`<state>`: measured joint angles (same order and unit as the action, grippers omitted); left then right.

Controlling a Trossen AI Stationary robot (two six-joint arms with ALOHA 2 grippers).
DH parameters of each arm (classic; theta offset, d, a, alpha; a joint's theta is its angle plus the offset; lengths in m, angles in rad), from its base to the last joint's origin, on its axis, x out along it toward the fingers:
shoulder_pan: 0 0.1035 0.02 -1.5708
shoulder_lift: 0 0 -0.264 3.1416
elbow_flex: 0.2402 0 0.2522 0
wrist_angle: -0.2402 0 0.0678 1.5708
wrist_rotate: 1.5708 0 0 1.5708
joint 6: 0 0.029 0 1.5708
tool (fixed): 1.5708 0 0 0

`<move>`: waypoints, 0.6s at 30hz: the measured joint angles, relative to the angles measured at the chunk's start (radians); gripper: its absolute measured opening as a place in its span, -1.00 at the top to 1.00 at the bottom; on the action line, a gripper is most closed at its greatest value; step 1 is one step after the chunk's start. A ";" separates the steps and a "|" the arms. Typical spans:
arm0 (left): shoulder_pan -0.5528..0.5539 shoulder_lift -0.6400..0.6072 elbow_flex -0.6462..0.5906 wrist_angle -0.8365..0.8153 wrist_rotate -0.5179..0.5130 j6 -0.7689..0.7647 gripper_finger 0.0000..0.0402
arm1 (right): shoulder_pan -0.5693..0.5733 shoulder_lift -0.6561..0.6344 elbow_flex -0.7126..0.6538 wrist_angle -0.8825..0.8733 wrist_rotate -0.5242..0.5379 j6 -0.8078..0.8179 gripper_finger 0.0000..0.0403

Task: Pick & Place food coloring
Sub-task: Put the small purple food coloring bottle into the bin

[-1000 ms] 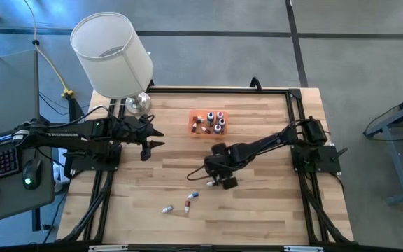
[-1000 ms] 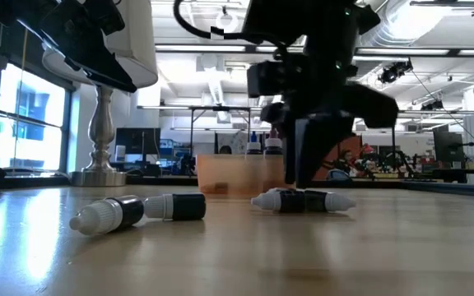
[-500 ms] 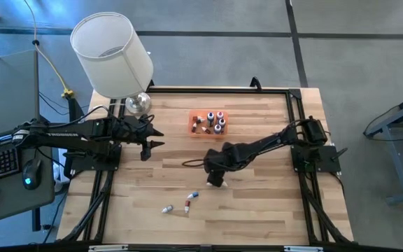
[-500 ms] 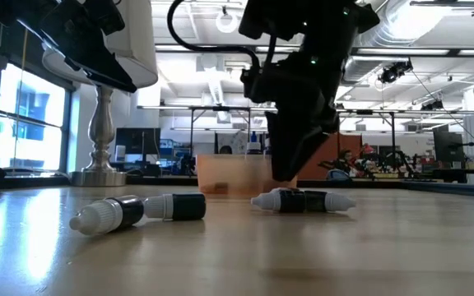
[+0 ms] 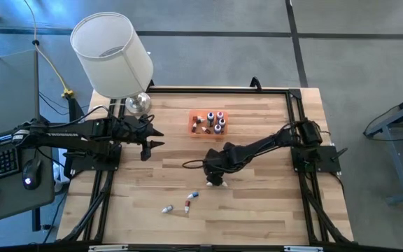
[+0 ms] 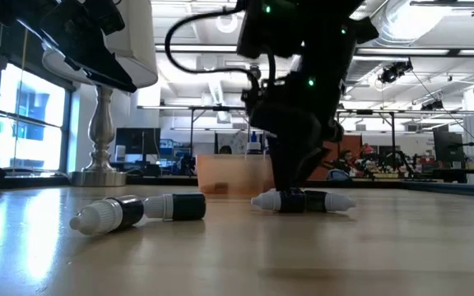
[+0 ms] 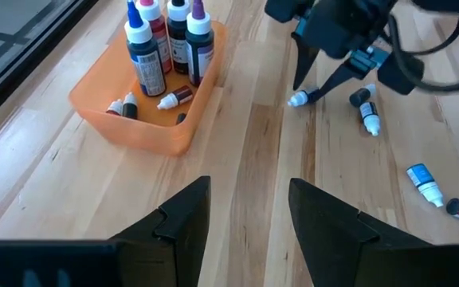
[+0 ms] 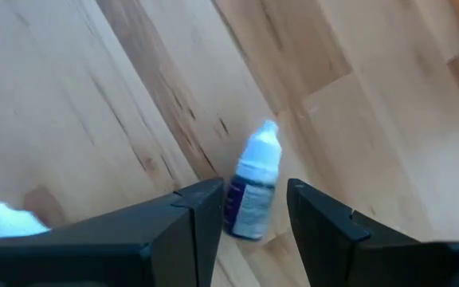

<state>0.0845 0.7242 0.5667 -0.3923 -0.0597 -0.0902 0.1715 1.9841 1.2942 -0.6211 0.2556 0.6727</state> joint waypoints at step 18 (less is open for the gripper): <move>0.000 0.000 0.000 0.000 0.000 0.002 0.16 | -0.061 0.055 0.054 0.205 0.074 -0.307 0.70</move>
<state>0.0849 0.7242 0.5667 -0.3927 -0.0593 -0.0879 0.1109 2.0388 1.3480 -0.4164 0.3299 0.3659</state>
